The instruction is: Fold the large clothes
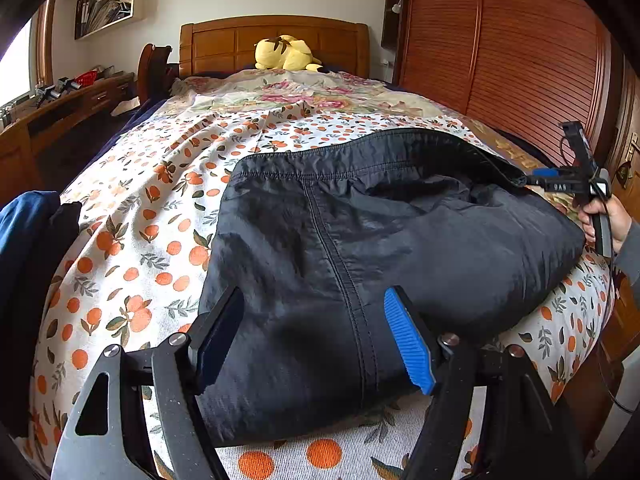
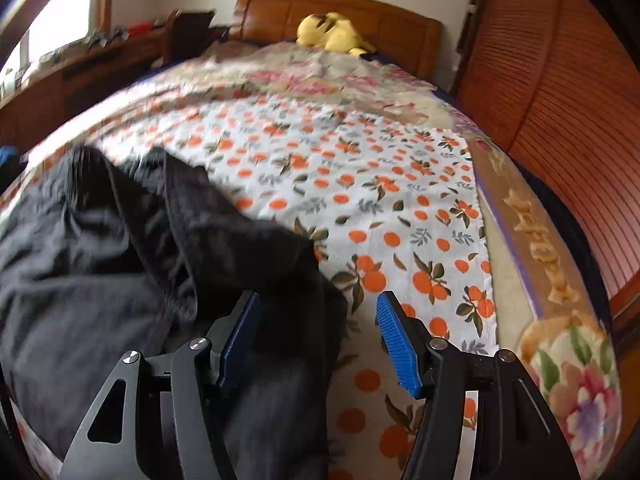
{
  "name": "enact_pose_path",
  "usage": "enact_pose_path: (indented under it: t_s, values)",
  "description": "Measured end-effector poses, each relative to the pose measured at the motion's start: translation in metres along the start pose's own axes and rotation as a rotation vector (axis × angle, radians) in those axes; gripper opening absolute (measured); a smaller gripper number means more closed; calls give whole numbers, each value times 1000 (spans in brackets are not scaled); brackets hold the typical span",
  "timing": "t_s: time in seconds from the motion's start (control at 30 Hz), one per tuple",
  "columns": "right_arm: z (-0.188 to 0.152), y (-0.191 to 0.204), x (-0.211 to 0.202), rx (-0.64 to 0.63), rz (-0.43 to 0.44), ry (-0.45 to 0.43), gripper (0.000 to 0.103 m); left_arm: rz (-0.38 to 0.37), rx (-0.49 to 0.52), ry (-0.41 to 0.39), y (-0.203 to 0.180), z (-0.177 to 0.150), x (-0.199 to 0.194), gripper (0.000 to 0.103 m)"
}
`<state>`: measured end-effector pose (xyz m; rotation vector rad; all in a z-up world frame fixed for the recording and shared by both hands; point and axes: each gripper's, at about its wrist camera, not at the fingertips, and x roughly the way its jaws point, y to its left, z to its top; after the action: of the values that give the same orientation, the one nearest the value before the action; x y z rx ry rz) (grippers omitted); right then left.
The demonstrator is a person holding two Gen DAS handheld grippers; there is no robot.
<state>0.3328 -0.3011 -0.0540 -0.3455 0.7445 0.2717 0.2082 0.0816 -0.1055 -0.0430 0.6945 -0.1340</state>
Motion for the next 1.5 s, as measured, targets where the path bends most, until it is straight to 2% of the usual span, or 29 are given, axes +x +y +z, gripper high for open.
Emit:
enact_pose_path:
  t_s: [0.23,0.4,0.53,0.57,0.6,0.67,0.73,0.8,0.9,1.03,1.13,1.2,1.37,1.5]
  values:
    - [30,36,26,-186,-34,24,63,2,3,9,-1,-2,6,74]
    - [60,39,51,-185,-47,8,63,6,8,15,-1,-3,8,74]
    - [69,24,82,-74,-6,67,63,4,12,14,-1,-3,8,74]
    - [69,19,89,-43,21,75,56,5,13,14,-1,-3,8,74]
    - [71,15,93,-14,51,81,33,4,13,15,-1,-3,8,74]
    - [72,8,97,27,88,80,2,6,13,16,0,-3,9,74]
    - [75,4,92,33,72,40,0,8,13,16,0,-3,9,74]
    - [77,-5,91,62,-70,36,0,12,13,15,1,-3,9,74]
    - [71,-31,95,141,-200,77,0,18,12,14,3,-1,9,74]
    - [67,-40,79,169,-131,27,0,20,3,4,6,1,5,74]
    - [67,-28,73,136,-54,16,20,21,2,4,8,4,4,74]
    - [68,-22,75,114,-30,8,41,19,11,2,11,10,5,74]
    - [69,-10,97,111,9,54,43,32,60,-7,19,42,17,74]
    - [61,-13,124,139,27,94,43,48,103,22,28,75,48,73]
